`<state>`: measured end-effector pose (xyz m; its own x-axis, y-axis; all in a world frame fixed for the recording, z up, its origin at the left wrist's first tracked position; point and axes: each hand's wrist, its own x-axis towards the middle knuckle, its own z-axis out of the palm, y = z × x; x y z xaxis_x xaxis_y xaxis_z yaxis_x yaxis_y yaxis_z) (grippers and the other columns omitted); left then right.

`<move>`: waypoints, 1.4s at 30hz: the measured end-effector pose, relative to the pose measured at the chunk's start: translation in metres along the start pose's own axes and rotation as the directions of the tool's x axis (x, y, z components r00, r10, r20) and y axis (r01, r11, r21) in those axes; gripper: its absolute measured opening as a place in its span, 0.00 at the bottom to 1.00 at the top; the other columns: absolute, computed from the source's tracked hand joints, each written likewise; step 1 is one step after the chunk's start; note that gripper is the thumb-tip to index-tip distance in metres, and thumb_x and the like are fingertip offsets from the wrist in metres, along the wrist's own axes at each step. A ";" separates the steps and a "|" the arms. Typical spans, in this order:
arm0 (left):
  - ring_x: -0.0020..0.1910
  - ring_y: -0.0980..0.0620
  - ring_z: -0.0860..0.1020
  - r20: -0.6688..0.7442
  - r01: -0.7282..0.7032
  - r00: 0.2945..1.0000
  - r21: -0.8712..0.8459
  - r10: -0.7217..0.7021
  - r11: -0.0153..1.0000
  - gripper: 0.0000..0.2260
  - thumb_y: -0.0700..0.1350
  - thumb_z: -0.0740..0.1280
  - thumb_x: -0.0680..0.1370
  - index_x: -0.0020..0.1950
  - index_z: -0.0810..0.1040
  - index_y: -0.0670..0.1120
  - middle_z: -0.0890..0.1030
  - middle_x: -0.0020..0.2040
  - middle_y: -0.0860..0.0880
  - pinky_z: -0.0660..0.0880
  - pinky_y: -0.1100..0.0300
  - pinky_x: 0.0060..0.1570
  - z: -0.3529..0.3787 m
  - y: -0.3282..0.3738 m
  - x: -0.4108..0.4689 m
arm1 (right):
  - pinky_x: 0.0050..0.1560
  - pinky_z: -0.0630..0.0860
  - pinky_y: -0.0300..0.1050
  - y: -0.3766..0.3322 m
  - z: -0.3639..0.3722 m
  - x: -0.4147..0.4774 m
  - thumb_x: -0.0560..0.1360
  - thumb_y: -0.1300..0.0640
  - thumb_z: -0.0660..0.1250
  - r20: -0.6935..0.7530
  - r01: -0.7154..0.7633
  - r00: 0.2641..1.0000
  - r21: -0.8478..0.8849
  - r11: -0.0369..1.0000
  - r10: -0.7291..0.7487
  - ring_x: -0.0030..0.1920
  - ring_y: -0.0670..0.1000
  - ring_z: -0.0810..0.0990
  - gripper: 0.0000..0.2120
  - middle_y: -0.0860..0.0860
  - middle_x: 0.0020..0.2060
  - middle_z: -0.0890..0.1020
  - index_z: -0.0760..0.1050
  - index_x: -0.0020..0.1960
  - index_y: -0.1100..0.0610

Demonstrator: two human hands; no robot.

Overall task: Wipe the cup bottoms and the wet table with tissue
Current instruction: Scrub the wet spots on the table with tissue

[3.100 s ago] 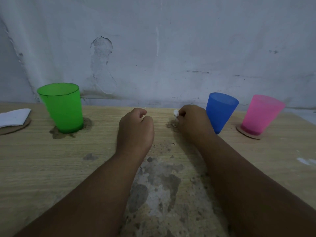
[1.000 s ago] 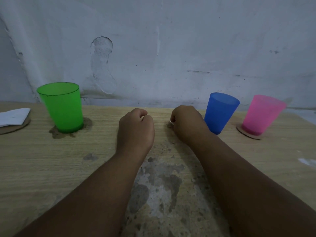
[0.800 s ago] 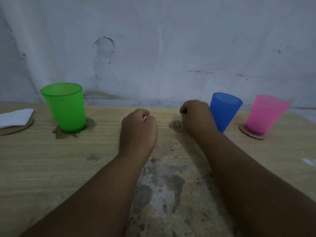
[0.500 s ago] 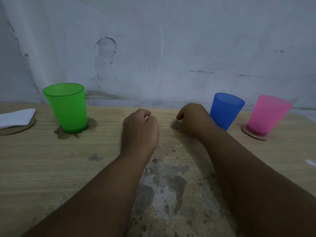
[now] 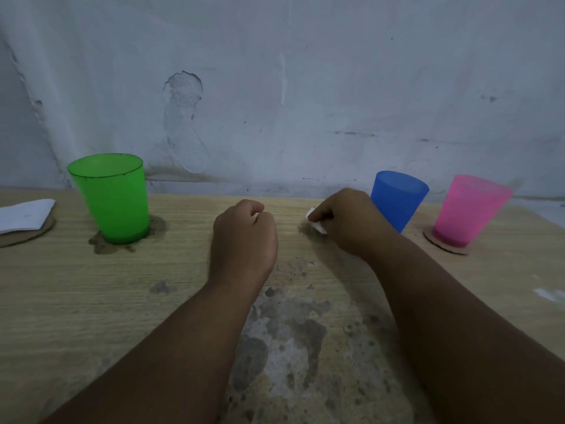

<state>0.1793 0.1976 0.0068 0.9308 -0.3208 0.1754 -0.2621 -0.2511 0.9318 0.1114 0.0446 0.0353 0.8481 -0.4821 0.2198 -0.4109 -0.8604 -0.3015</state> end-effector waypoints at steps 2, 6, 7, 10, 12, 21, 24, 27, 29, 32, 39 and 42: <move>0.61 0.49 0.76 0.004 0.005 1.000 -0.005 -0.005 1.000 0.17 0.45 0.60 0.79 0.66 0.79 0.47 0.79 0.64 0.49 0.75 0.50 0.61 0.000 0.000 0.001 | 0.47 0.81 0.46 0.005 0.005 0.011 0.73 0.68 0.65 -0.049 -0.098 0.994 -0.082 0.992 0.095 0.46 0.56 0.83 0.10 0.55 0.42 0.85 0.84 0.43 0.61; 0.59 0.48 0.78 0.010 0.008 1.000 -0.015 -0.007 1.000 0.17 0.45 0.60 0.78 0.65 0.79 0.48 0.80 0.62 0.49 0.77 0.46 0.60 0.001 0.001 0.000 | 0.32 0.69 0.40 -0.009 0.017 0.021 0.73 0.65 0.63 0.071 -0.146 0.984 -0.228 0.963 0.166 0.31 0.49 0.71 0.07 0.50 0.33 0.74 0.78 0.40 0.56; 0.59 0.48 0.78 0.007 0.010 1.000 -0.012 -0.010 1.000 0.17 0.45 0.60 0.78 0.66 0.79 0.48 0.80 0.62 0.49 0.77 0.46 0.60 0.001 0.002 0.000 | 0.31 0.67 0.40 -0.014 0.018 0.024 0.74 0.64 0.63 0.080 -0.129 0.985 -0.251 0.959 0.153 0.30 0.48 0.70 0.06 0.50 0.34 0.74 0.77 0.42 0.56; 0.59 0.49 0.78 0.004 0.007 1.000 -0.003 -0.007 1.000 0.17 0.45 0.60 0.79 0.66 0.79 0.48 0.79 0.63 0.49 0.77 0.47 0.60 0.001 0.001 0.001 | 0.31 0.67 0.40 -0.026 0.023 0.024 0.74 0.67 0.61 0.132 -0.068 0.986 -0.267 0.961 0.107 0.31 0.49 0.71 0.08 0.52 0.35 0.74 0.78 0.45 0.59; 0.59 0.49 0.77 0.003 0.007 1.000 0.002 -0.007 1.000 0.17 0.45 0.60 0.79 0.66 0.79 0.48 0.79 0.64 0.49 0.76 0.49 0.60 0.000 0.000 0.001 | 0.42 0.76 0.44 -0.030 0.019 0.020 0.75 0.65 0.62 0.184 -0.017 0.981 -0.230 0.973 0.061 0.41 0.52 0.78 0.10 0.54 0.44 0.80 0.81 0.52 0.59; 0.55 0.47 0.79 0.028 0.012 1.000 -0.030 -0.011 0.999 0.18 0.46 0.60 0.77 0.65 0.80 0.48 0.81 0.60 0.48 0.78 0.48 0.56 -0.001 0.001 0.000 | 0.45 0.79 0.45 0.005 0.009 0.009 0.74 0.67 0.62 -0.014 -0.207 0.978 -0.129 0.970 0.207 0.43 0.53 0.81 0.12 0.56 0.48 0.84 0.83 0.51 0.60; 0.57 0.48 0.79 0.025 0.004 1.000 -0.019 -0.004 1.000 0.18 0.46 0.61 0.77 0.65 0.80 0.48 0.80 0.61 0.48 0.78 0.48 0.58 0.000 0.001 0.000 | 0.39 0.74 0.42 -0.008 0.013 0.024 0.75 0.64 0.63 0.147 -0.224 0.955 -0.220 0.949 0.260 0.37 0.50 0.74 0.11 0.52 0.44 0.79 0.80 0.53 0.58; 0.57 0.49 0.78 0.016 0.001 1.000 -0.006 -0.001 1.000 0.18 0.45 0.60 0.78 0.65 0.79 0.49 0.80 0.62 0.48 0.78 0.47 0.59 0.001 0.000 0.001 | 0.33 0.70 0.40 -0.022 0.020 0.025 0.74 0.65 0.62 0.107 -0.116 0.984 -0.241 0.963 0.146 0.33 0.49 0.72 0.10 0.52 0.39 0.77 0.80 0.49 0.58; 0.58 0.49 0.78 0.015 0.001 1.000 0.000 -0.001 1.000 0.18 0.46 0.60 0.77 0.65 0.79 0.49 0.79 0.62 0.48 0.77 0.47 0.59 0.001 0.000 0.001 | 0.37 0.73 0.43 -0.026 0.024 0.011 0.73 0.64 0.64 0.049 -0.024 0.998 -0.240 0.970 0.037 0.37 0.50 0.75 0.09 0.53 0.42 0.80 0.81 0.49 0.56; 0.59 0.49 0.77 0.012 0.001 1.000 0.006 -0.001 1.000 0.17 0.45 0.60 0.78 0.65 0.79 0.48 0.79 0.63 0.49 0.76 0.48 0.61 0.000 0.000 0.000 | 0.49 0.76 0.45 -0.018 0.018 0.000 0.75 0.60 0.64 0.083 0.096 0.993 -0.203 0.974 -0.081 0.49 0.53 0.80 0.13 0.52 0.49 0.83 0.82 0.56 0.52; 0.56 0.49 0.79 0.030 0.016 0.999 -0.012 -0.016 1.000 0.18 0.46 0.62 0.76 0.64 0.80 0.51 0.80 0.61 0.49 0.78 0.46 0.58 0.001 0.000 0.001 | 0.56 0.75 0.47 -0.001 0.013 0.009 0.76 0.61 0.65 -0.121 -0.168 0.978 0.002 0.986 0.167 0.55 0.55 0.80 0.13 0.55 0.55 0.82 0.79 0.60 0.57; 0.57 0.50 0.78 0.020 0.005 1.000 0.003 -0.005 1.000 0.17 0.46 0.62 0.77 0.65 0.79 0.50 0.79 0.63 0.49 0.77 0.48 0.59 0.001 -0.001 0.002 | 0.69 0.68 0.45 -0.014 0.010 0.026 0.81 0.57 0.59 0.175 -0.406 0.902 0.033 0.913 0.395 0.64 0.53 0.74 0.18 0.54 0.68 0.73 0.70 0.70 0.62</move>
<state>0.1805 0.1960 0.0059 0.9269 -0.3373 0.1647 -0.2585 -0.2555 0.9316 0.1421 0.0454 0.0363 0.6614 -0.7454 -0.0833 -0.7087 -0.5846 -0.3950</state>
